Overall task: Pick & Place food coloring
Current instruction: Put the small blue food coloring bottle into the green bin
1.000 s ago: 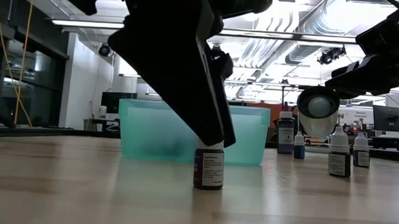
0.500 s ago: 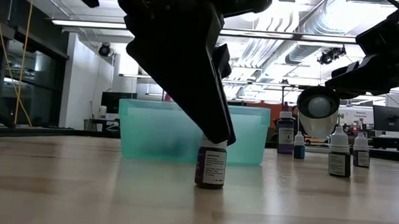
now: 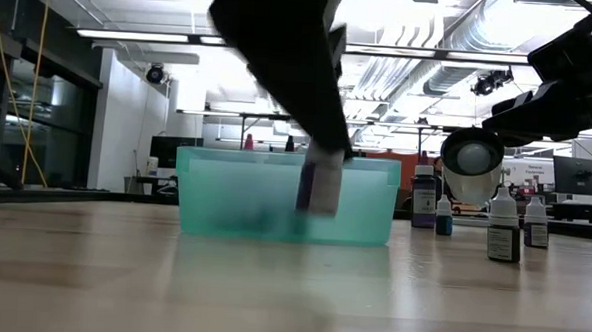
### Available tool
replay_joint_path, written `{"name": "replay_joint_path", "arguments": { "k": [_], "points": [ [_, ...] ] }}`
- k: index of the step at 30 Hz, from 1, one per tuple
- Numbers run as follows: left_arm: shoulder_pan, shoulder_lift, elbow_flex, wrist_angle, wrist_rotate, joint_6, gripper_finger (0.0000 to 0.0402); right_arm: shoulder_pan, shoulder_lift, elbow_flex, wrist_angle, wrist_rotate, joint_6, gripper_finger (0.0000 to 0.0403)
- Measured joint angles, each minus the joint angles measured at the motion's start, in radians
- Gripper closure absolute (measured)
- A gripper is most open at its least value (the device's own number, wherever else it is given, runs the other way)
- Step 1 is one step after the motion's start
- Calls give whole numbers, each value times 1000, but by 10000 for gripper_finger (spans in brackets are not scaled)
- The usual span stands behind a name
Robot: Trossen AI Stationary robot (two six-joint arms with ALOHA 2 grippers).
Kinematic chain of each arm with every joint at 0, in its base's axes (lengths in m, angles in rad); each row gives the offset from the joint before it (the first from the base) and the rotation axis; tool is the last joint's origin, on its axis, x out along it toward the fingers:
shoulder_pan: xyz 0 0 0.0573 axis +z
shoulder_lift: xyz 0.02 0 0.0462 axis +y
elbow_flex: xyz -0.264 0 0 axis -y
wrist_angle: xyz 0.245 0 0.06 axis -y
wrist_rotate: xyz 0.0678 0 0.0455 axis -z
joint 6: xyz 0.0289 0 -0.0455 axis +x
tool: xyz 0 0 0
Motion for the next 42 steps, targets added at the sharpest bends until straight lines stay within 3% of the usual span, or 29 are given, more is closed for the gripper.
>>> {"name": "replay_joint_path", "arguments": {
  "k": [11, 18, 28, 42],
  "points": [
    [0, -1, 320, -351, -200, -292, 376, 0, 0, 0, 0, 0, 0, 402],
    [0, -1, 414, -452, -296, -566, 376, 0, 0, 0, 0, 0, 0, 402],
    [42, -1, 371, -475, -493, -804, 368, 0, 0, 0, 0, 0, 0, 402],
    [149, -1, 130, -258, -483, -933, 365, 0, 0, 0, 0, 0, 0, 402]
  ]
}}
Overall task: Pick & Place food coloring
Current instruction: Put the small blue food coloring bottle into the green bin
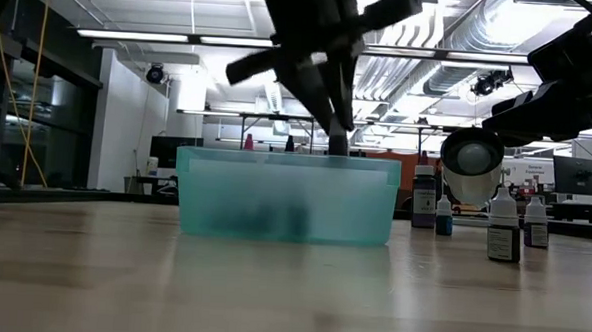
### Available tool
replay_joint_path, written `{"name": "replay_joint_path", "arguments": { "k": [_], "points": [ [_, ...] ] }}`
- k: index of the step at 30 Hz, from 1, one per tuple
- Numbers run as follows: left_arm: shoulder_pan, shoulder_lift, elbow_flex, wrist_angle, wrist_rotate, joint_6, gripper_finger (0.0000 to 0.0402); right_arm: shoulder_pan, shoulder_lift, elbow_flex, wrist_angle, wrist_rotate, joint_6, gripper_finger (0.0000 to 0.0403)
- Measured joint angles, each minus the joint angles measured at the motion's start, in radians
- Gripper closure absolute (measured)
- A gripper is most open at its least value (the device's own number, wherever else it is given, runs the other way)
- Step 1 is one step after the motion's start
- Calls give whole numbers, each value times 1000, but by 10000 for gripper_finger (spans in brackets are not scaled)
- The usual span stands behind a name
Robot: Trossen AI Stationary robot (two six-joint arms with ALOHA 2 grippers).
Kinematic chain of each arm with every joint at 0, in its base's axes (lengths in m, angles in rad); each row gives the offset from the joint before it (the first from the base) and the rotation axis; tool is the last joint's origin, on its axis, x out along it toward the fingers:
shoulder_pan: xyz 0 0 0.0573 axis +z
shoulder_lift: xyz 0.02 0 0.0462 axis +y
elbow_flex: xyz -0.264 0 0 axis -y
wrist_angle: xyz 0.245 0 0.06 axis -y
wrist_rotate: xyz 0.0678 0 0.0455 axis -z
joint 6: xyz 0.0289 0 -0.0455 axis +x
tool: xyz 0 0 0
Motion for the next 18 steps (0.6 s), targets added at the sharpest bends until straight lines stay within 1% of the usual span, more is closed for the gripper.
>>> {"name": "replay_joint_path", "arguments": {
  "k": [4, 12, 18],
  "points": [
    [9, 18, -48, 72, 4, -47, 365, 0, 0, 0, 0, 0, 0, 402],
    [17, 91, -51, 128, 35, -61, 365, 0, 0, 0, 0, 0, 0, 402],
    [16, 99, -50, 133, 36, -79, 364, 0, 1, 0, 0, 0, 0, 402]
  ]
}}
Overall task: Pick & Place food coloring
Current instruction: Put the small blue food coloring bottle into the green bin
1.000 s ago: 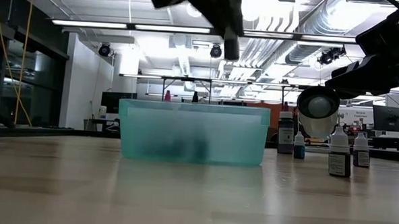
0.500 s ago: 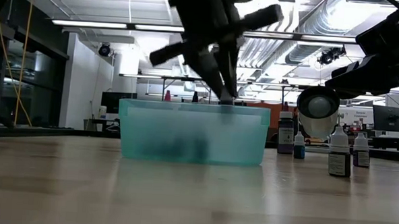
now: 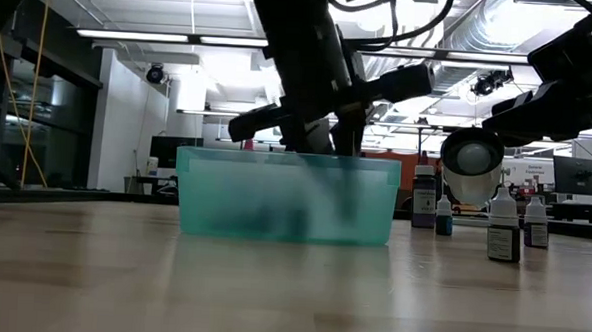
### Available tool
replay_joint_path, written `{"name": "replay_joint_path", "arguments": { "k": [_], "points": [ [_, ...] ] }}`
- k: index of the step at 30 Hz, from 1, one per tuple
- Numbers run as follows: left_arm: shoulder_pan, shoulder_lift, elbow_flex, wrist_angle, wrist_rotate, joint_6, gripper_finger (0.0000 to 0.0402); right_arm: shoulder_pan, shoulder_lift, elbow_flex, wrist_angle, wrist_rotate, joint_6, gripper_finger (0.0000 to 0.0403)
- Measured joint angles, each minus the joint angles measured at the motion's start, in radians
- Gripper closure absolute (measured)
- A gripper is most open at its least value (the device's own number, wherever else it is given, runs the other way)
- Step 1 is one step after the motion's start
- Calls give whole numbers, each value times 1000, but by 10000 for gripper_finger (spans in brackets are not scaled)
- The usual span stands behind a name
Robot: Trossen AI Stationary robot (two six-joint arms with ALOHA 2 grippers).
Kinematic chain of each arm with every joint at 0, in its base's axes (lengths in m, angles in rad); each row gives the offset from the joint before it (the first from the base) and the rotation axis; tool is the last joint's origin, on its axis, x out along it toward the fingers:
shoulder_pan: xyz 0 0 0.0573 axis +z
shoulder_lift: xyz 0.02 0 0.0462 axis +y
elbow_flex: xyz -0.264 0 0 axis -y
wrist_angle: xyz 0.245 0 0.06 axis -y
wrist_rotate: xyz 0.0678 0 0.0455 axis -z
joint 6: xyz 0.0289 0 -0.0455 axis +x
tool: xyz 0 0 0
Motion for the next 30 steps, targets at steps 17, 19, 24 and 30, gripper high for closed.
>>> {"name": "replay_joint_path", "arguments": {
  "k": [17, 19, 24, 30],
  "points": [
    [0, 0, 0, -36, 54, 40, 364, 0, 0, 0, 0, 0, 0, 402],
    [0, 0, 0, -34, 86, 57, 364, 0, 0, 0, 0, 0, 0, 402],
    [0, 0, 1, -30, 107, 73, 364, 0, 0, 0, 0, 0, 0, 402],
    [0, 0, 1, -29, 109, 111, 357, 0, 0, 0, 0, 0, 0, 402]
  ]
}}
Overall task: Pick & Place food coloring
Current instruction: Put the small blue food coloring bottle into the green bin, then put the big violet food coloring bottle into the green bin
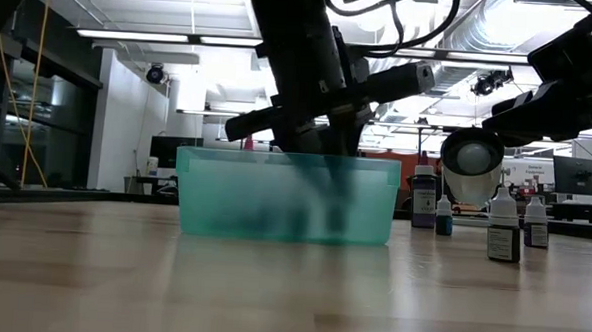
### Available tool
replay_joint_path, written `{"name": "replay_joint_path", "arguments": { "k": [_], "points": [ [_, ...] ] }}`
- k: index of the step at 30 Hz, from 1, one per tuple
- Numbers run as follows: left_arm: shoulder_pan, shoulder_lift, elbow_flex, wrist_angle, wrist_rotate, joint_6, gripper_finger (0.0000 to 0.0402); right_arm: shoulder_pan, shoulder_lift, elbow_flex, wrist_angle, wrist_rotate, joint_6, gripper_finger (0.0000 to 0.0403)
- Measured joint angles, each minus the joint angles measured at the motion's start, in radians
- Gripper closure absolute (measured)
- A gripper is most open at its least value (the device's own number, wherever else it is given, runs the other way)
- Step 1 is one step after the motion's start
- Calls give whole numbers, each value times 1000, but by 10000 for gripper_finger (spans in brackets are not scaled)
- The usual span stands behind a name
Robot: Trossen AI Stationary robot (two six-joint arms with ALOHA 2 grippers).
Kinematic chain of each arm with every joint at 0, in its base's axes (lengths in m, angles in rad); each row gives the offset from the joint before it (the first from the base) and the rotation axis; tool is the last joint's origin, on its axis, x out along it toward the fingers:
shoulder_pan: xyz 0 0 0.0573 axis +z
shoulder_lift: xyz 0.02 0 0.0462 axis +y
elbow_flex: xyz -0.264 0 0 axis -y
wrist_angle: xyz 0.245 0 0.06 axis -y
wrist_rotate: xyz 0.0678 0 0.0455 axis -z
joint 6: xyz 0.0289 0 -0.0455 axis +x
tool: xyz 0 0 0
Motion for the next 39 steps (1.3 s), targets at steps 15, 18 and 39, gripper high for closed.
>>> {"name": "replay_joint_path", "arguments": {
  "k": [15, 18, 39],
  "points": [
    [6, 0, 44, -3, -2, 103, 204, 0, 0, 0, 0, 0, 0, 402],
    [8, 0, 74, -4, 18, 136, 197, 0, 0, 0, 0, 0, 0, 402],
    [4, -228, 333, -214, 27, 752, 215, 0, 13, 0, 0, 0, 0, 402]
  ]
}}
